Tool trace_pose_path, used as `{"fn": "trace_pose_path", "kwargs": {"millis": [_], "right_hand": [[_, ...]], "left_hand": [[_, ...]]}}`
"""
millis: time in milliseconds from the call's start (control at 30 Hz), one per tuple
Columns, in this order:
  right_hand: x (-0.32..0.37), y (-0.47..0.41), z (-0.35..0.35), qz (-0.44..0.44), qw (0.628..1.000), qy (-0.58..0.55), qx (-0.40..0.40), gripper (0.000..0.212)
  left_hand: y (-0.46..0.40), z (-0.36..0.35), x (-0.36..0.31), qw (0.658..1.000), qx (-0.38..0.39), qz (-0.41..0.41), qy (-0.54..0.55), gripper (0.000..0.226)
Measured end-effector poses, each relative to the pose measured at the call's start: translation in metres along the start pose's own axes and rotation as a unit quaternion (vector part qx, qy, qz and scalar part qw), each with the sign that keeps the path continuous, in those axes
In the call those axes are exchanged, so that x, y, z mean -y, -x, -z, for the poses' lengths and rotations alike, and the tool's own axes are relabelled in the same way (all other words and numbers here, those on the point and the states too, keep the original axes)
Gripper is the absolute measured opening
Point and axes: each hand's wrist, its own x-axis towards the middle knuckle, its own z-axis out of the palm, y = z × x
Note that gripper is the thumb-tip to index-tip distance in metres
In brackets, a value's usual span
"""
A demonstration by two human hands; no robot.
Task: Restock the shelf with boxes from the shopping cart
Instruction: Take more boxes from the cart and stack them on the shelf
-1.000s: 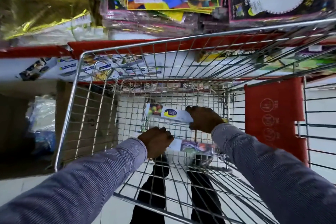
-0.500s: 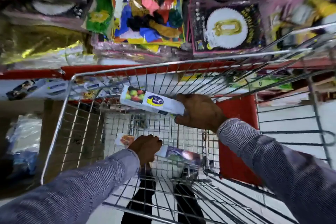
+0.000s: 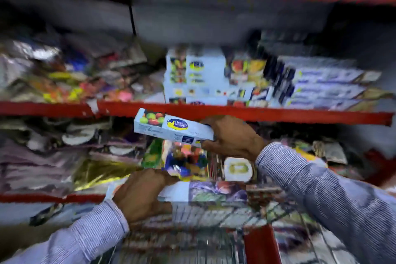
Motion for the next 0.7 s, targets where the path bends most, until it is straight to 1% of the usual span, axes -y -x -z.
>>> {"fn": "trace_pose_path", "kwargs": {"millis": [33, 100, 200, 267, 400, 467, 533, 567, 600, 700], "right_hand": [[-0.001, -0.009, 0.02, 0.001, 1.0, -0.002, -0.006, 0.057], [-0.005, -0.024, 0.05, -0.005, 1.0, -0.006, -0.01, 0.054], [-0.017, -0.045, 0.073, -0.012, 1.0, 0.004, -0.007, 0.054], [-0.027, -0.058, 0.082, -0.022, 1.0, 0.016, -0.005, 0.055], [-0.046, -0.081, 0.095, -0.054, 0.998, 0.031, 0.011, 0.057], [-0.057, -0.092, 0.097, -0.065, 0.997, 0.033, 0.015, 0.052], [-0.066, -0.102, 0.095, -0.074, 0.996, 0.03, 0.026, 0.039], [-0.071, -0.105, 0.094, -0.082, 0.996, 0.028, 0.031, 0.036], [-0.075, -0.11, 0.093, -0.089, 0.995, 0.026, 0.039, 0.037], [-0.087, -0.121, 0.088, -0.103, 0.994, 0.004, 0.045, 0.048]], "left_hand": [[-0.008, 0.02, 0.0, 1.0, -0.001, 0.005, -0.003, 0.06], [-0.02, 0.052, 0.0, 0.999, -0.036, -0.005, -0.015, 0.053], [-0.039, 0.089, -0.009, 0.996, -0.049, -0.026, -0.063, 0.055], [-0.05, 0.098, -0.008, 0.995, -0.062, -0.029, -0.071, 0.053], [-0.07, 0.108, -0.004, 0.994, -0.086, -0.047, -0.054, 0.067], [-0.078, 0.113, -0.004, 0.991, -0.1, -0.08, -0.034, 0.073], [-0.083, 0.118, -0.006, 0.99, -0.105, -0.088, -0.014, 0.077], [-0.084, 0.122, -0.008, 0.991, -0.106, -0.08, -0.003, 0.076], [-0.086, 0.128, -0.01, 0.992, -0.103, -0.072, 0.011, 0.072], [-0.09, 0.144, -0.013, 0.997, -0.063, -0.048, 0.019, 0.056]]}}
